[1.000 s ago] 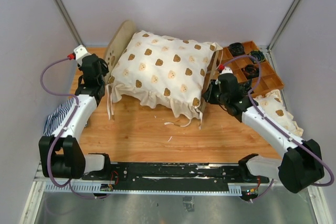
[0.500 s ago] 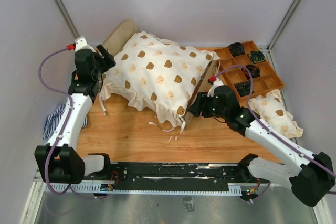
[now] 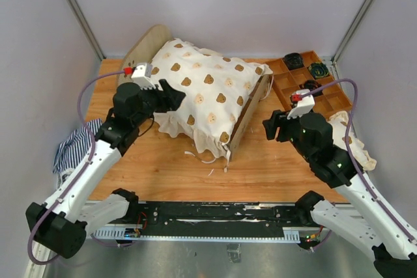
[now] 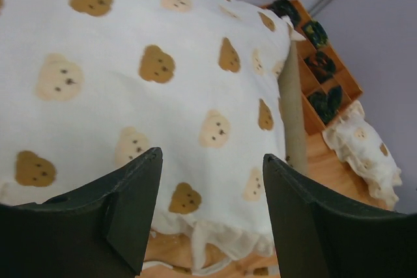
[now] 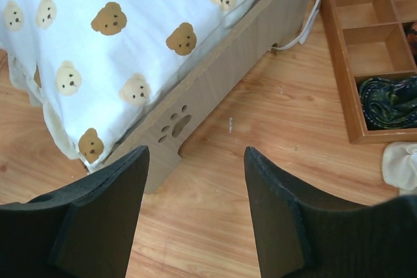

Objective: Set up the pet bed

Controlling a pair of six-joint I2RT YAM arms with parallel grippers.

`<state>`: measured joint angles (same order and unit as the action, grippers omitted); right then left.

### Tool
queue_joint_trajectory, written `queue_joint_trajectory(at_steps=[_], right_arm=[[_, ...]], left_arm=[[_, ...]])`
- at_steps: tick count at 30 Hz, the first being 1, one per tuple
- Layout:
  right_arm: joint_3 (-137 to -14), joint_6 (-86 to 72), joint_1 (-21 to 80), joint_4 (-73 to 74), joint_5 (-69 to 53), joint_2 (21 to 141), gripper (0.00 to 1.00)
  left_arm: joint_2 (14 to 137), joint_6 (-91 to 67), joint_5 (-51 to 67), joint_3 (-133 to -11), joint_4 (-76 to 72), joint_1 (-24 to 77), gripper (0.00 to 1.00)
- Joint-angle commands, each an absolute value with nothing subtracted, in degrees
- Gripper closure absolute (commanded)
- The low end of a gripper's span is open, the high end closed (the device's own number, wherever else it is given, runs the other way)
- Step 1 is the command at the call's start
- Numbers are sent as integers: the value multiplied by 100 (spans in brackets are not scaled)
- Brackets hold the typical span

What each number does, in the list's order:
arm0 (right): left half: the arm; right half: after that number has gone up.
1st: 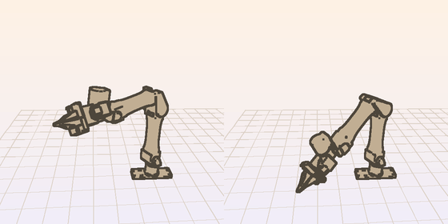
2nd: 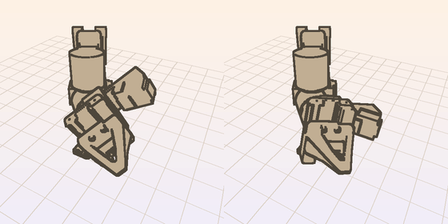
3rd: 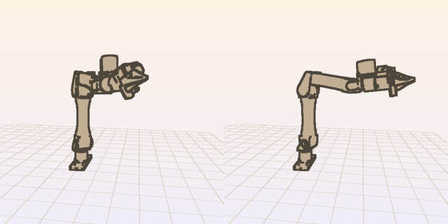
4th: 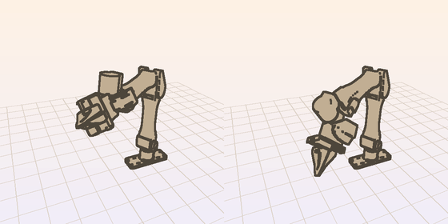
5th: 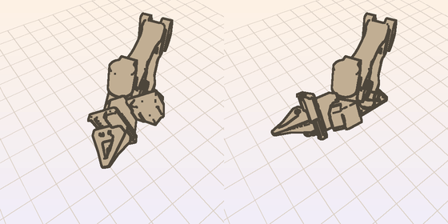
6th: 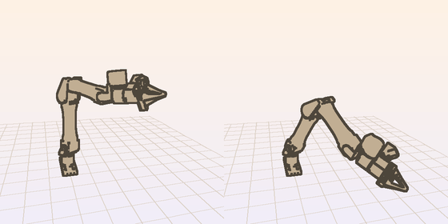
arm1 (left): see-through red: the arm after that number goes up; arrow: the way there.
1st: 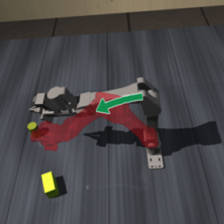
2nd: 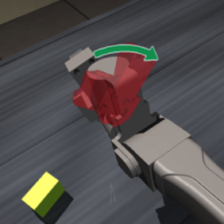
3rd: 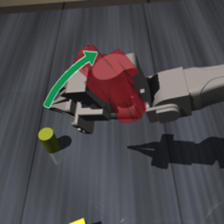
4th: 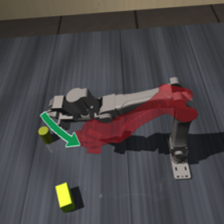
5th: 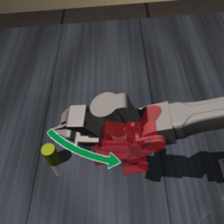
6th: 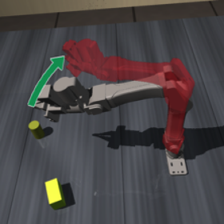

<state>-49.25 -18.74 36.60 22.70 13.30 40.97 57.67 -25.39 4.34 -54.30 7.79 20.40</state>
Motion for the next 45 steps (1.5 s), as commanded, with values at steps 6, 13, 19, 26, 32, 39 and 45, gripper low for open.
queue_joint_trajectory(at_steps=[6,13,19,26,32,39,45], right_arm=[[-5088,-1436,3671,2689,1706,3590,38],[-5031,-1408,3673,2830,2152,3226,38],[-4953,-1401,3671,2855,2271,2953,38],[-4883,-1358,3673,2859,2337,2774,38],[-4824,-1364,3674,2859,2310,2638,38],[-4756,-1361,3673,2857,2282,2539,38],[-4764,-1367,3670,2861,2263,2527,38]], left_arm=[[6009,-2705,195,-5215,700,3469,33],[6880,-2470,-705,-5816,417,4682,36],[8095,-2302,-772,-6712,291,5106,38],[9472,-2052,-416,-7758,478,5306,39],[10239,-1779,-660,-8311,659,5387,39],[10688,-1491,-842,-8467,722,5396,44],[10821,-1192,-774,-8504,789,5443,55]])
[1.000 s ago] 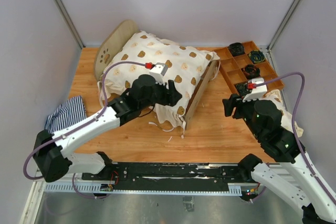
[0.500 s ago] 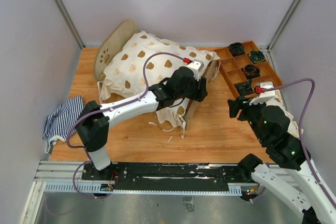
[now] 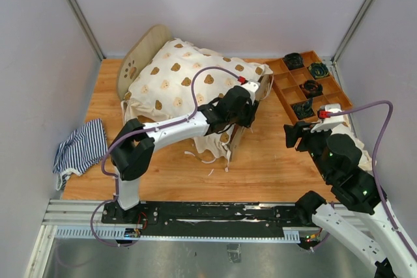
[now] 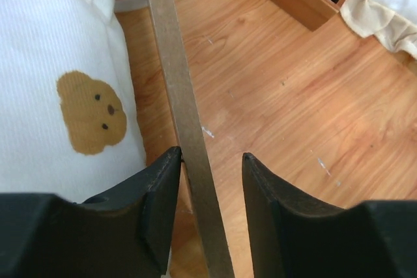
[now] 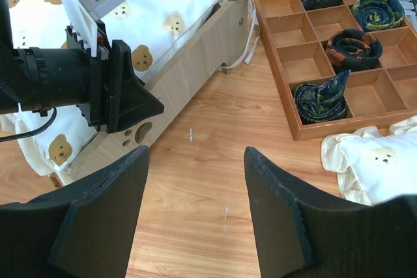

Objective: Set up the pet bed

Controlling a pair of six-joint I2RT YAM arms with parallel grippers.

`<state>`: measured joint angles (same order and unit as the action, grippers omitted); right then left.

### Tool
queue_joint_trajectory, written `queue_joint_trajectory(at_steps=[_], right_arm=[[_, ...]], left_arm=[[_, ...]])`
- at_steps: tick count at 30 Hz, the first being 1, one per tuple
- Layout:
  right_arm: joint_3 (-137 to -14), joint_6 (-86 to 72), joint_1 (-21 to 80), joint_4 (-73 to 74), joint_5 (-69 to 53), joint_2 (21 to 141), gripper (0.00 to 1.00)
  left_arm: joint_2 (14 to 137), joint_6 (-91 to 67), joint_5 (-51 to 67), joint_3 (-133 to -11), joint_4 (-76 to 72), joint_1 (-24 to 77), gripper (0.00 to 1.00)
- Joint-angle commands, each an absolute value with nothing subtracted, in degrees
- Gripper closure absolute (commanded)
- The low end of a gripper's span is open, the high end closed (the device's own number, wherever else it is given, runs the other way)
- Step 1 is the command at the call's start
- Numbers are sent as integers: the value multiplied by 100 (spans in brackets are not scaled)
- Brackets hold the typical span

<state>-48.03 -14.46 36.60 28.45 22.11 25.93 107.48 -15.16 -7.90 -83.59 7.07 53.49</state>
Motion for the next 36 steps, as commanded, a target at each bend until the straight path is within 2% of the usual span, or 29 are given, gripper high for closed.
queue_joint_trajectory(at_steps=[1,4,8,9,15,20,25,29,36], right_arm=[[-4766,-1367,3668,2859,2270,2525,38],[-4734,-1371,3668,2848,2295,2523,38],[-4678,-1389,3672,2817,2252,2526,38],[-4665,-1403,3667,2813,2238,2530,38],[-4604,-1406,3674,2757,2220,2490,38],[-4574,-1356,3673,2716,2223,2498,38],[-4575,-1318,3674,2677,2226,2530,37],[-4607,-1323,3674,2668,2177,2541,37],[-4621,-1309,3674,2663,2173,2522,37]], left_arm=[[10801,-1109,-735,-8488,791,5463,62],[10581,-669,-591,-8288,700,5567,80],[10072,150,-215,-7736,404,5720,98],[9916,347,-140,-7566,325,5747,99],[9046,1770,377,-6689,462,5950,100],[8399,2255,569,-6179,994,6025,100],[7534,3285,1365,-5385,916,6239,100],[7178,4086,1869,-5198,1255,6243,100],[6940,5427,2069,-5135,2254,6245,100]])
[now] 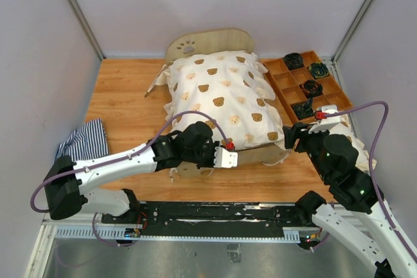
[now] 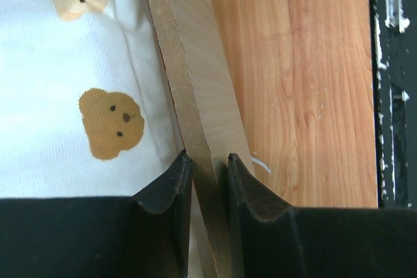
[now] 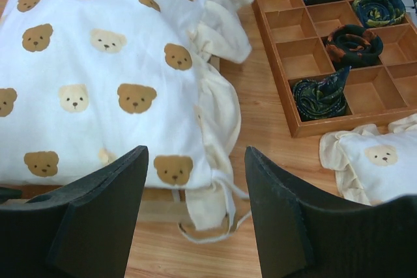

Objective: Set up the pet bed

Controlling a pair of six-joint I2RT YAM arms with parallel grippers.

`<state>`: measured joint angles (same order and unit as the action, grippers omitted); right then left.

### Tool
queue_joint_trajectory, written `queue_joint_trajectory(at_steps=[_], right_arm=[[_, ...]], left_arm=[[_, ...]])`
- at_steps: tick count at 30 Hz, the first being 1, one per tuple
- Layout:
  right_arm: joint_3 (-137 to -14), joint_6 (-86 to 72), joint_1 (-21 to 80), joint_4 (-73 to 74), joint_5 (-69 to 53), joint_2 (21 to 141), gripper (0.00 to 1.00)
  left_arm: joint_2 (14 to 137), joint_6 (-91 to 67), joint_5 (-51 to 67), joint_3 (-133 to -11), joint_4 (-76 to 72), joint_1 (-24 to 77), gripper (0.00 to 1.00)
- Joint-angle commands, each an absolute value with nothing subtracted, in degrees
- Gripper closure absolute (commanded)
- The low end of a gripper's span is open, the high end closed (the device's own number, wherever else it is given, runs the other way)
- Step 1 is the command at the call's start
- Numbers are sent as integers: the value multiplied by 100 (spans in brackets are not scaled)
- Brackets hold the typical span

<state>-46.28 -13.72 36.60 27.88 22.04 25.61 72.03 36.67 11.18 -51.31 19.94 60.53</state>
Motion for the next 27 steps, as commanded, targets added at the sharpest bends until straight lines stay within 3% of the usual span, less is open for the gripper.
queue_joint_trajectory(at_steps=[1,7,10,12,14,16,20,24,27], right_arm=[[-4624,-1306,3674,2667,2163,2522,37],[-4607,-1314,3674,2638,2076,2549,37],[-4556,-1330,3667,2642,2022,2543,37],[-4459,-1419,3674,2637,1911,2554,37],[-4287,-1761,3669,2637,1777,2545,38],[-3988,-2165,3674,2676,1797,2519,38],[-3587,-3197,3674,3122,2310,2568,39],[-3561,-3835,3674,3907,3250,2738,40],[-3479,-3830,3674,4039,3710,2753,43]], left_arm=[[6882,5523,1926,-5107,2325,6242,100],[6592,5674,1156,-5156,2650,5718,99],[6175,5271,372,-4946,2339,5708,64],[5842,4957,94,-4812,2090,5711,56],[5537,4376,51,-4695,1736,5711,41],[5206,3741,128,-4588,1454,5709,34],[4740,1939,-162,-4378,1043,5713,30],[4450,403,-1162,-4424,1021,5712,23],[4261,-518,-1941,-4604,1174,5712,10]])
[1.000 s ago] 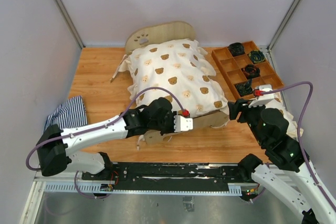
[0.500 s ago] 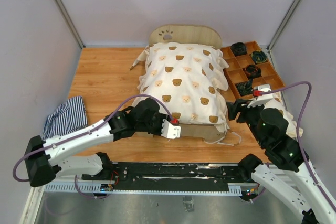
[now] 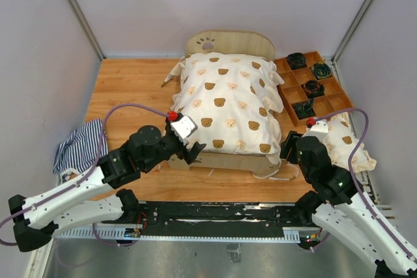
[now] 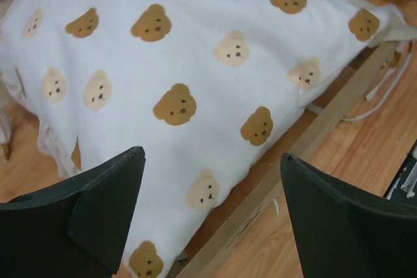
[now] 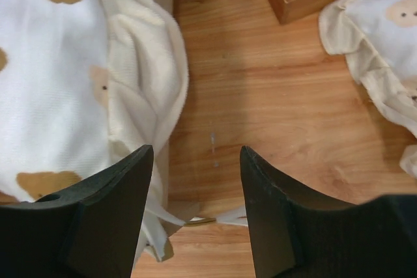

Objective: Set up the pet bed

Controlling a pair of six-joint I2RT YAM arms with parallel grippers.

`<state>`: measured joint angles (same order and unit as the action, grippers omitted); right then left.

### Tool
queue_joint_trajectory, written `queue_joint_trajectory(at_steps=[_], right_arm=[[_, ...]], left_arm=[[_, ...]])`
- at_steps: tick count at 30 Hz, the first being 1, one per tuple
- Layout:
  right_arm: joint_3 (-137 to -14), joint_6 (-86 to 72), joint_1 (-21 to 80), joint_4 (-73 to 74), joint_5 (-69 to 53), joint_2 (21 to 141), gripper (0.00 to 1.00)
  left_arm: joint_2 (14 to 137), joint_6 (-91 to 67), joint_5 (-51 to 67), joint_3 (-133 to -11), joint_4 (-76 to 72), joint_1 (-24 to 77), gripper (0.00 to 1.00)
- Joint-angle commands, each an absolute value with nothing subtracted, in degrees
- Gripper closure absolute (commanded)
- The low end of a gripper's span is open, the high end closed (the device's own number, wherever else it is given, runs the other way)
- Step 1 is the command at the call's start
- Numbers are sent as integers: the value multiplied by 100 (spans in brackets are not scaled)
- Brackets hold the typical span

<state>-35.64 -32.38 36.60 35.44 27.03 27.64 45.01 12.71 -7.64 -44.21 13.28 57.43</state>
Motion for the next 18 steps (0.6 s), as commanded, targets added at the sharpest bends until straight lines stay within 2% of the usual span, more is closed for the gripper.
queue_joint_trajectory(at_steps=[1,5,9,14,18], right_arm=[[-3445,-3850,3669,4042,3829,2770,44],[-3285,-3839,3671,3809,3706,3047,44],[-3132,-3423,3673,3269,2807,3522,45],[-3015,-3301,3673,2814,1630,3868,48],[-2850,-3639,3729,1932,882,4211,51]], left_arm=[[4198,-747,-2103,-4643,1219,5713,7],[4034,-1862,-3035,-4601,1357,5711,2],[4008,-2826,-3858,-4444,1494,5713,1],[4457,-4384,-5106,-5206,3218,5702,1],[4806,-5704,-5329,-5579,4241,5693,2]])
